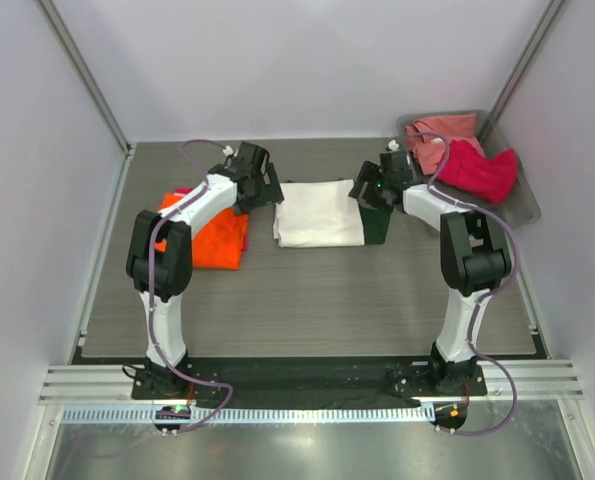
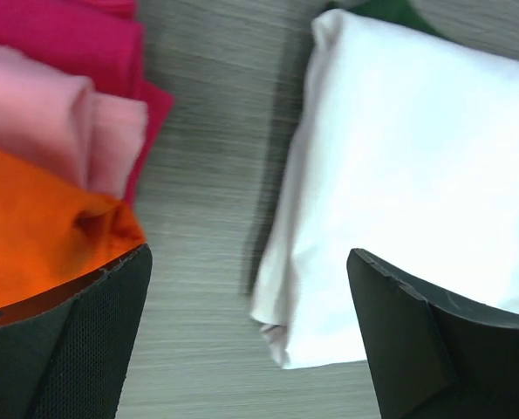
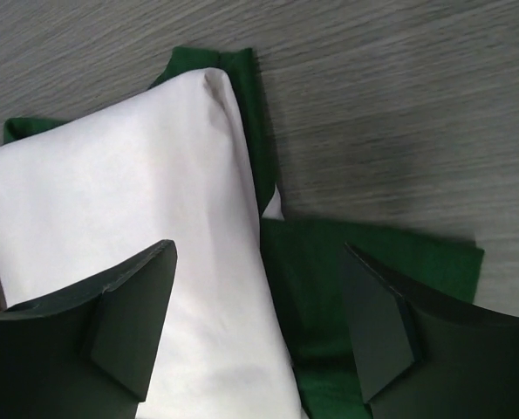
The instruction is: Fold and stack the t-shirts
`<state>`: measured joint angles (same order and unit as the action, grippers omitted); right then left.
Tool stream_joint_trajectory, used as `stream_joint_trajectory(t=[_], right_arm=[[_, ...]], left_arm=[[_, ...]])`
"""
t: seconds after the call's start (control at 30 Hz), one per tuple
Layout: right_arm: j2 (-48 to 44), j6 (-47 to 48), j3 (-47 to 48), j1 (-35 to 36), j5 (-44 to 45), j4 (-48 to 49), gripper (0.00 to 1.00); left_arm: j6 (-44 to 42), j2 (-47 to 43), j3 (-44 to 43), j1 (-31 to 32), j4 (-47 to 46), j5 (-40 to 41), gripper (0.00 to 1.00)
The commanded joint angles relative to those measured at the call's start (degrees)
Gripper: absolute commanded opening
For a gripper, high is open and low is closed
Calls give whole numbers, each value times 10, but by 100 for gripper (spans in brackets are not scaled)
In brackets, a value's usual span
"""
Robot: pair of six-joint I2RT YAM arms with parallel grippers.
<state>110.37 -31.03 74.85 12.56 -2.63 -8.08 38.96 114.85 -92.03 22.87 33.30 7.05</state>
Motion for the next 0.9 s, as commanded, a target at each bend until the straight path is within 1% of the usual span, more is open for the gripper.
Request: stream_joint_trajectory(t=[0.0, 0.1, 0.2, 0.3, 0.33, 0.4, 0.43, 0.5, 0.6, 0.7, 0.8, 0.87], right_arm=[[41, 12, 58, -5, -13, -20, 80], [92, 21, 127, -5, -17, -40, 79], [133, 25, 166, -7, -19, -50, 75], [170, 28, 199, -6, -25, -60, 71], [178, 28, 208, -6, -22, -64, 68], [195, 34, 228, -6, -23, -75, 63], [200, 34, 231, -5, -23, -80, 59], [208, 39, 234, -5, -29, -81, 56], [216, 44, 239, -3, -34, -82, 49], [227, 47, 246, -1, -49, -80, 42], [227, 49, 248, 5, -60, -80, 39], [226, 48, 246, 7, -61, -78, 38]], left_arm=[[10, -6, -22, 1, -55, -60, 94], [12, 30, -53, 0, -61, -61, 94], [16, 76, -96, 0, -61, -69, 92], [24, 122, -132, -5, -62, -98, 87], [30, 143, -140, -7, -62, -104, 81], [37, 163, -157, -12, -66, -120, 75], [43, 169, -162, -14, -66, -132, 71], [45, 181, -164, -14, -70, -137, 71], [52, 187, -157, -14, -89, -145, 70], [56, 200, -169, -15, -88, -150, 65], [62, 209, -176, -16, -85, -157, 56], [66, 211, -175, -17, -92, -162, 54]])
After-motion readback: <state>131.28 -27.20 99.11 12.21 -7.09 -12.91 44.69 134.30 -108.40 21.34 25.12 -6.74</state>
